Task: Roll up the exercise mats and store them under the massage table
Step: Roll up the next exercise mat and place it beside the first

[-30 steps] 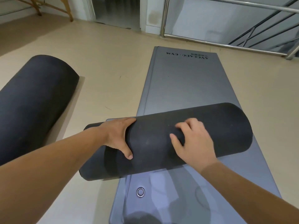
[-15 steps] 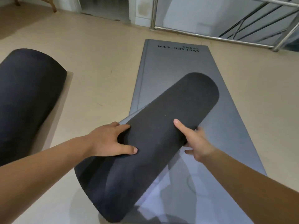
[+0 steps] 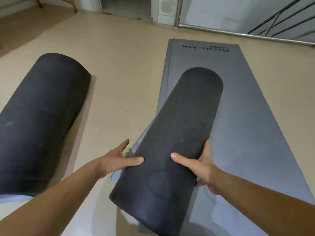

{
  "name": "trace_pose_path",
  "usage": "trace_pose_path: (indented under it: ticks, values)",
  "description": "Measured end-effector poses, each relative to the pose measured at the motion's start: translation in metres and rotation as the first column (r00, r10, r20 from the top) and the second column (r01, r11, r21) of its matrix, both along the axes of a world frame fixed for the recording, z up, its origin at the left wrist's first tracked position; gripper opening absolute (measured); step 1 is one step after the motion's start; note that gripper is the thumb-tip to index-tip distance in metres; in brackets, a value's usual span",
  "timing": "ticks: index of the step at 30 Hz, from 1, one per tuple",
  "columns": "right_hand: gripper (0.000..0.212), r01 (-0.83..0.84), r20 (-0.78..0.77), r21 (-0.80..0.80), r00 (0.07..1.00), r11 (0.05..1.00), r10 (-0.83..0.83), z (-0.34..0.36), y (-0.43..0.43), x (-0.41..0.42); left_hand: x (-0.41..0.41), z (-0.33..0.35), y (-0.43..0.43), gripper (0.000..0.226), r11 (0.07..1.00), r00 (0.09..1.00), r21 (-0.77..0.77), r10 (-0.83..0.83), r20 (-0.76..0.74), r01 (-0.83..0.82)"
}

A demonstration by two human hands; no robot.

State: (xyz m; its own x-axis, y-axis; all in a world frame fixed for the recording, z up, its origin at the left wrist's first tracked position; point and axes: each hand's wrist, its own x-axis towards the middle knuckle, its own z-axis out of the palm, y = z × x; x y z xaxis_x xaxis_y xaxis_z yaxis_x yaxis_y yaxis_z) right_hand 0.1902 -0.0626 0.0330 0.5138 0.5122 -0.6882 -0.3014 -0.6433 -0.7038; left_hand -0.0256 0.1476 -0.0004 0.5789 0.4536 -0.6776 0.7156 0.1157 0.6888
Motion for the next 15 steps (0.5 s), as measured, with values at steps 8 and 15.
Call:
trace_pose_path:
  ticks: [8,15]
  values:
    - [0.148,0.046,0.068,0.094,0.996,0.995,-0.053,-0.010,0.004,-0.013,0.000,-0.028,0.021,0.170,0.990,0.992,-0.096,-0.095,0.088,0.104]
    - [0.123,0.081,0.084,0.145,0.992,0.986,-0.094,-0.026,-0.022,-0.053,-0.005,-0.025,0.005,0.060,0.998,0.992,-0.058,0.041,0.118,-0.034]
